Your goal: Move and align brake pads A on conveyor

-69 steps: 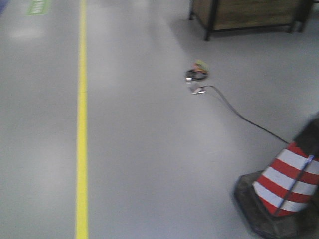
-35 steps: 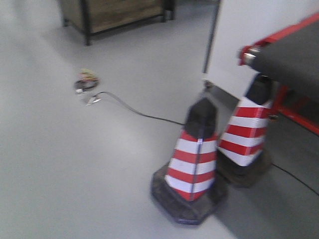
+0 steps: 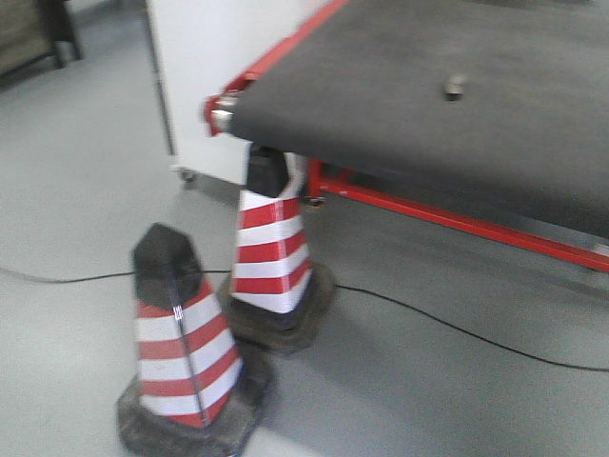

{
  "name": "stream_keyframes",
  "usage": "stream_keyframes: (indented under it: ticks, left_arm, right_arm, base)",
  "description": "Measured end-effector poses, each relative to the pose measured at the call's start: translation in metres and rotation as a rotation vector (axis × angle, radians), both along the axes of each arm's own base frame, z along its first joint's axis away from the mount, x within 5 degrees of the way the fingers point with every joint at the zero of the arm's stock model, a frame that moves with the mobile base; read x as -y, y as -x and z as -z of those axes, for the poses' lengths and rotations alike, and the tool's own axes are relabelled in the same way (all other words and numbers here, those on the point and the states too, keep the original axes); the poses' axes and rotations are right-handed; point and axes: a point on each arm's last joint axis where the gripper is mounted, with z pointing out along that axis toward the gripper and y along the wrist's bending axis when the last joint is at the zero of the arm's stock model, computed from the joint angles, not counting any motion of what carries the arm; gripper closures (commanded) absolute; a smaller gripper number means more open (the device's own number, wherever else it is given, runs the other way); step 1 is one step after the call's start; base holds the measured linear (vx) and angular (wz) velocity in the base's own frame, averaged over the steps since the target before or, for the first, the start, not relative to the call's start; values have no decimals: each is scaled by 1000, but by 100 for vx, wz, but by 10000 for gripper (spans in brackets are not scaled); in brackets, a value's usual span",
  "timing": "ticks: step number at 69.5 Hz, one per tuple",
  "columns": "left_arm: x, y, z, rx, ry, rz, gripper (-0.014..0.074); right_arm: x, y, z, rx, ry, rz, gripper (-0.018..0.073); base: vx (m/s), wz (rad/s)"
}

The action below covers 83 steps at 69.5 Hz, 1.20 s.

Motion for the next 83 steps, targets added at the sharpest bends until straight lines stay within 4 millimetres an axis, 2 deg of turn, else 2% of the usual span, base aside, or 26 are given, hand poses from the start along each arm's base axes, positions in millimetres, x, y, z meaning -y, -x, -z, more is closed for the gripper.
stream_keyframes:
  ticks: [36, 83]
  left_arm:
    - [0, 0, 0, 0, 3, 1, 602]
    - [0, 0, 0, 0, 3, 1, 602]
  right_arm:
    - [0, 0, 0, 0, 0, 0, 565]
    - [0, 0, 0, 0, 0, 0, 565]
  base:
    - [9, -72]
    - [20, -14]
